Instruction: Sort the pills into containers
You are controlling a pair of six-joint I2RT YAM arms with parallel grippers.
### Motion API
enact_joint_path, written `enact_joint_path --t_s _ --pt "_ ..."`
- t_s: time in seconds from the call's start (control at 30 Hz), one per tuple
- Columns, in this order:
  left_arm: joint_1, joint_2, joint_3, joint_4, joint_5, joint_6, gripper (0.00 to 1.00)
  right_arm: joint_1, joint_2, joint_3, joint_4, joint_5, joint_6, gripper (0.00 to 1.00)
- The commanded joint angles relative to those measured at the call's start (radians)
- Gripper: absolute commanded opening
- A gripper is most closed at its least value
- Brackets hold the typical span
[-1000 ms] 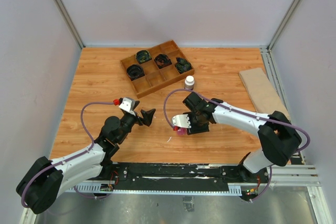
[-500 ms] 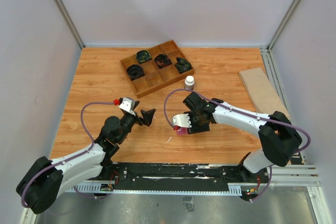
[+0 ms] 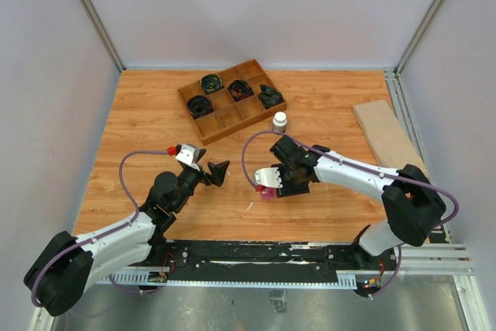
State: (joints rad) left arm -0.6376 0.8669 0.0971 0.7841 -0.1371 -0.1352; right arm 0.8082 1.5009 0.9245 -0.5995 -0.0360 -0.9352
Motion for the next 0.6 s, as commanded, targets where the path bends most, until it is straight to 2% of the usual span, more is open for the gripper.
enact_joint_path --t_s 0.0,0.07,0.13,0.23,0.3,0.33,0.43,0.5,0.57 --pt "-0.007 0.003 0.001 0.038 -0.007 0.014 0.96 0.004 0.003 0.021 -0.030 -0.002 0.014 0.01" --pt "-0.007 0.001 0.000 0.037 -0.008 0.013 0.96 0.005 -0.036 -0.005 0.015 0.007 0.009 0.00" --pt "-0.007 0.003 0.001 0.038 -0.008 0.014 0.96 0.001 0.025 0.026 -0.030 0.036 0.018 0.01" --pt "-0.008 0.000 0.000 0.038 -0.008 0.014 0.96 0.004 -0.039 -0.006 0.014 0.006 0.013 0.01" --pt "-0.007 -0.001 -0.001 0.038 -0.008 0.014 0.96 -0.003 0.018 0.012 -0.010 0.044 0.021 0.01" --pt "-0.007 0.001 0.000 0.038 -0.007 0.014 0.96 -0.007 0.030 0.034 -0.047 0.025 0.025 0.01" --pt "-0.007 -0.002 -0.002 0.038 -0.008 0.014 0.96 -0.001 -0.035 -0.013 0.027 0.008 0.012 0.01" --pt "-0.007 -0.002 -0.002 0.038 -0.008 0.014 0.96 -0.005 0.030 0.021 -0.045 0.030 0.021 0.01" --pt "-0.007 -0.002 -0.002 0.038 -0.007 0.014 0.96 0.000 -0.011 0.013 -0.012 -0.002 0.015 0.01"
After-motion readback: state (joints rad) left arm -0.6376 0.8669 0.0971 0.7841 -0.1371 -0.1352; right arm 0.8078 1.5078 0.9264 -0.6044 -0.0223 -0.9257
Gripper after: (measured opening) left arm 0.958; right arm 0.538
